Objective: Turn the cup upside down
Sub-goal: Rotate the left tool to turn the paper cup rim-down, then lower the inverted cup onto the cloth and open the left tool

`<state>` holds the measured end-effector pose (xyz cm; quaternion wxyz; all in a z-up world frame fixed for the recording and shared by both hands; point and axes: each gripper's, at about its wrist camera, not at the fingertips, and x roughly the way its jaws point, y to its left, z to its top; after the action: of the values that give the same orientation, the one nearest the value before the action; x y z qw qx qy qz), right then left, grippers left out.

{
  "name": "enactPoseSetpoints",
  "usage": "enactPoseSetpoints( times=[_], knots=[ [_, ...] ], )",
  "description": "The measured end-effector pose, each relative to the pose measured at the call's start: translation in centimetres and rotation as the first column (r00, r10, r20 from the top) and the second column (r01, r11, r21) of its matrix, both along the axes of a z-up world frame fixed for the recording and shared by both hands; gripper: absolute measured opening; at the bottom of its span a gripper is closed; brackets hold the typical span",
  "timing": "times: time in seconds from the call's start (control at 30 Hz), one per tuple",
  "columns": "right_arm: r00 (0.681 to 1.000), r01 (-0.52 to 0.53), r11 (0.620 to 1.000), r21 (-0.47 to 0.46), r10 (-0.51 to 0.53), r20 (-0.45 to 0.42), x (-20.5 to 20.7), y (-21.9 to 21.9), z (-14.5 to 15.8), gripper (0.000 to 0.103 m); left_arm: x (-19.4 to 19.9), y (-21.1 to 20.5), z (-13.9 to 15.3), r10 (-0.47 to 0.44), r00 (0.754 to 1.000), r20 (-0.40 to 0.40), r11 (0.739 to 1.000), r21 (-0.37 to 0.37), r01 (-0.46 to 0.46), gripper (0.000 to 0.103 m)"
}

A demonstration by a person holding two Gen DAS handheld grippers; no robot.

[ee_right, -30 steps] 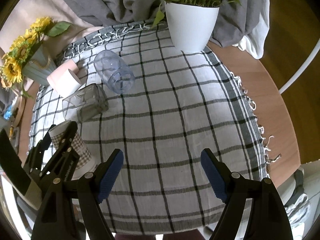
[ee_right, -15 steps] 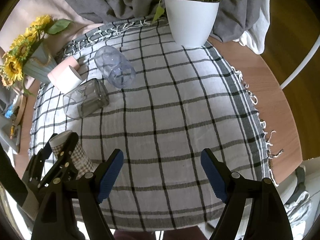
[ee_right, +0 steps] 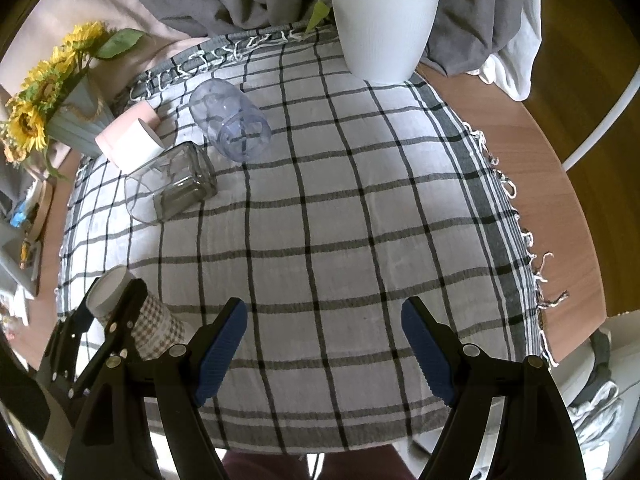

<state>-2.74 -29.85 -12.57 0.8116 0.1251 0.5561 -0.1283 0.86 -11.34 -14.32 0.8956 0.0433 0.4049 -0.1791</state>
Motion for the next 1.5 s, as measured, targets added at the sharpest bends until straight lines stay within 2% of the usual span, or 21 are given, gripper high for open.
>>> enactPoseSetpoints(
  times=[0.47,0.77,0.83,0.87,1.03,1.1,1.23,1.3,1.5],
  knots=[
    [0.997,-0.053,0.998,0.015,0.053,-0.049,-0.7,0.4,-1.4,0.079,-2.7,0.3,-0.2,-0.002,0.997,-0.075,1.0,0.02,0.003,0.054],
    [0.995,-0.072,0.997,0.027,0.074,-0.068,-0.5,0.4,-1.9,0.079,-2.6,0.3,-0.1,0.019,0.994,-0.103,1.0,0.021,-0.017,0.055],
    [0.994,-0.08,0.996,0.029,0.082,-0.068,-0.4,0.5,-1.9,0.079,-2.5,0.3,-0.2,0.021,0.992,-0.121,1.0,0.025,-0.018,0.059],
    [0.994,-0.084,0.996,0.03,0.086,-0.068,-0.4,0.6,-1.9,0.079,-2.5,0.3,-0.2,0.023,0.992,-0.122,0.999,0.025,-0.02,0.068],
    [0.993,-0.107,0.994,0.022,0.108,-0.057,-0.4,0.7,-1.4,0.08,-2.9,0.1,0.7,0.05,0.996,-0.077,0.998,0.045,-0.047,0.087],
    [0.992,-0.111,0.994,0.017,0.111,-0.051,-0.5,0.7,-1.2,0.083,-3.0,0.1,1.0,0.051,0.996,-0.07,0.998,0.047,-0.047,0.087],
    [0.996,-0.09,0.996,0.008,0.09,-0.024,-1.1,0.4,-0.3,0.083,-3.2,0.2,2.2,0.038,0.997,-0.062,0.999,0.036,-0.036,0.087],
    [0.997,-0.074,0.997,0.008,0.074,-0.011,-1.5,0.3,0.1,0.084,-3.5,0.5,2.9,0.046,0.998,-0.045,0.998,0.044,-0.044,0.094],
    [0.999,-0.033,0.999,-0.011,0.033,0.04,-3.5,1.0,2.2,0.084,-4.8,2.3,5.4,0.089,0.996,-0.008,0.993,0.081,-0.088,0.102]
  ],
)
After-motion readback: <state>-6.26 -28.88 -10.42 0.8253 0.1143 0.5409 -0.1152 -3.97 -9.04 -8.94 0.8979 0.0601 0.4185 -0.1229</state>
